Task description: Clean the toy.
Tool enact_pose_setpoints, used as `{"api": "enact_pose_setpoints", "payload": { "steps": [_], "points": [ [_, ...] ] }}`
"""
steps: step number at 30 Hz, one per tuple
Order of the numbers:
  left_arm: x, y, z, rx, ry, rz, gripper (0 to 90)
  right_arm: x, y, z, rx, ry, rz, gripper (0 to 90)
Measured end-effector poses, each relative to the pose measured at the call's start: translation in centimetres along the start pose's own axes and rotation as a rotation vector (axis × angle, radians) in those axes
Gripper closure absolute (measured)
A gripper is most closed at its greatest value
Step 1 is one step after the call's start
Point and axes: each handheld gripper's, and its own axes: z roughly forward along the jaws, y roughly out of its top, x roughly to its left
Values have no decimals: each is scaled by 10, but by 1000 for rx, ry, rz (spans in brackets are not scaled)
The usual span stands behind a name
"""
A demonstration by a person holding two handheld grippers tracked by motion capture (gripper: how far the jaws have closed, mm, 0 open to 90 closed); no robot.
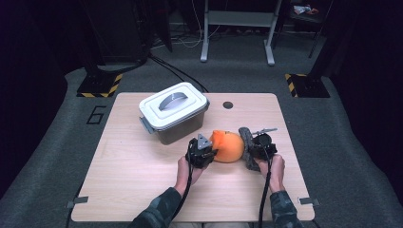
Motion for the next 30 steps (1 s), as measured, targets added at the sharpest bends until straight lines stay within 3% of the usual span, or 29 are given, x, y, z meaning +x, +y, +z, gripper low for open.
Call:
{"api": "enact_pose_setpoints", "payload": {
  "steps": [8, 13, 16, 19, 22, 24, 30],
  "points": [
    [1, 0, 0, 2, -4, -3, 770, -2, 12, -35, -98, -25, -25, 749],
    [1, 0, 0, -2, -5, -5, 768, 16, 26, -67, -189, -9, -67, 749],
    [1, 0, 0, 1, -5, -1, 767, 33, 33, -79, -225, 19, -126, 749],
    [1, -1, -1, 3, -6, 0, 765, 51, 37, -77, -199, 43, -165, 749],
    [1, -1, -1, 3, -6, -3, 757, 60, 37, -63, -154, 56, -183, 749],
    [3, -1, -1, 3, -16, -9, 744, 61, 36, -54, -149, 58, -181, 751],
    [2, 0, -2, 2, -16, 8, 632, 57, 36, -51, -140, 56, -173, 752]
  ]
}}
